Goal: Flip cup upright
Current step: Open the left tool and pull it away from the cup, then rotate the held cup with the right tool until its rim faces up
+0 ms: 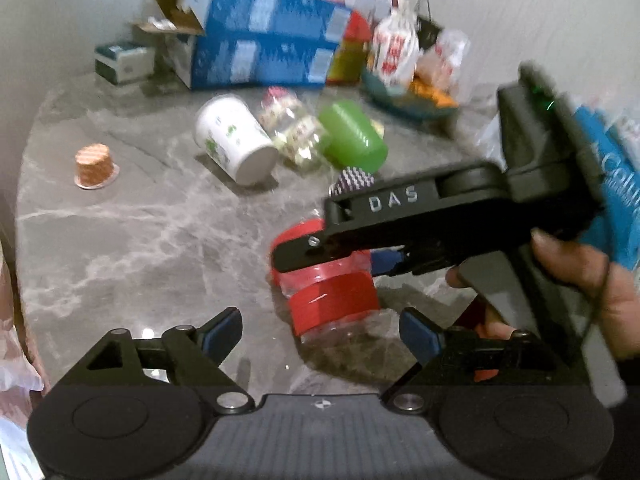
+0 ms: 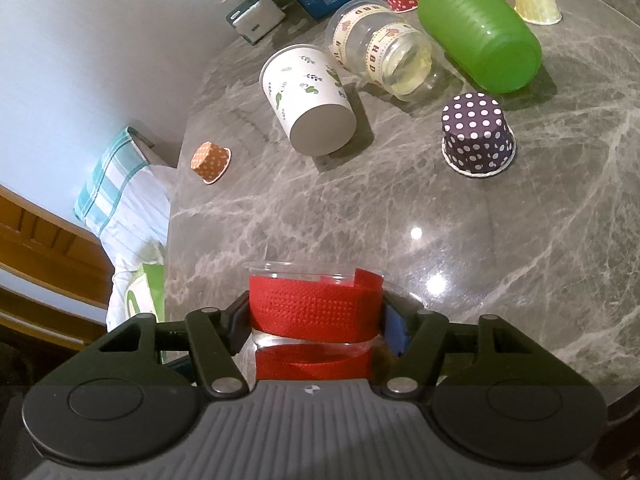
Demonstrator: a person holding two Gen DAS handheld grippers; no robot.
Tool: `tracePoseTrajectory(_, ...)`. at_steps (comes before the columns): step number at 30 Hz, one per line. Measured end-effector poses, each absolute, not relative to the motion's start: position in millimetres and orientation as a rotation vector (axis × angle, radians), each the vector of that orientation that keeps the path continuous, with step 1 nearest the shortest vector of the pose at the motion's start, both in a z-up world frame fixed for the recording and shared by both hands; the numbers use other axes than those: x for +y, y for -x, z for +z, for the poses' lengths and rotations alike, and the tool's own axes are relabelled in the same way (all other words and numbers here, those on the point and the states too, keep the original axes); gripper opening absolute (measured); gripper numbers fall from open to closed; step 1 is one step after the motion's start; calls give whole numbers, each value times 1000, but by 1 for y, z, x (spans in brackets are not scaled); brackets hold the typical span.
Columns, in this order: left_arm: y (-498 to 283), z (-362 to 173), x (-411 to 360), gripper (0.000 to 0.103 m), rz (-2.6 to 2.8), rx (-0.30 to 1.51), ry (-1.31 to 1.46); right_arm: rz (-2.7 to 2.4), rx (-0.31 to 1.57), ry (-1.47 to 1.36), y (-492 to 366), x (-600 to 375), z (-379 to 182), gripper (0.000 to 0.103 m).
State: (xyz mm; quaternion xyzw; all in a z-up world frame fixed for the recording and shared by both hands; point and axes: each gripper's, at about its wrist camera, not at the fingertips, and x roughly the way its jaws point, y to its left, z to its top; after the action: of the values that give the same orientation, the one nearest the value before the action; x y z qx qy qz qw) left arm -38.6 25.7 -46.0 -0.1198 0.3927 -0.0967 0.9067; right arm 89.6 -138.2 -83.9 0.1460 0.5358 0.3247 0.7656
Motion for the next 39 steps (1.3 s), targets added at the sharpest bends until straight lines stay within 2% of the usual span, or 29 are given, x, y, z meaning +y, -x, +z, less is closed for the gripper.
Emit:
tracePoseTrajectory(5,67,-31,53,89,-147,711,286,730,1012,-281,-75,-146,-66,65)
tracePoseTrajectory(10,86,-19,70,89,-104,592,329,691,665,-184,-39,-169,-35,65)
tracePoseTrajectory(14,92,-15,77,89,-105,528,370,666,315,-51,0,-180,-13,65)
tracePoseTrajectory(19,93,-19,77,89,-110,508,393,674,9,30,21,-191,-20,65)
tracePoseTrajectory(26,87,-37,83,89,-122,515,477,631,-171,18,31,-188,-81,65)
tracePoseTrajectory(30,86,-43,82,89,-112,522,484,583,-112,9,21,-178,-119,64)
tracePoseTrajectory(39,82,-55,82,89,-110,540,508,555,-104,13,21,-165,-139,64)
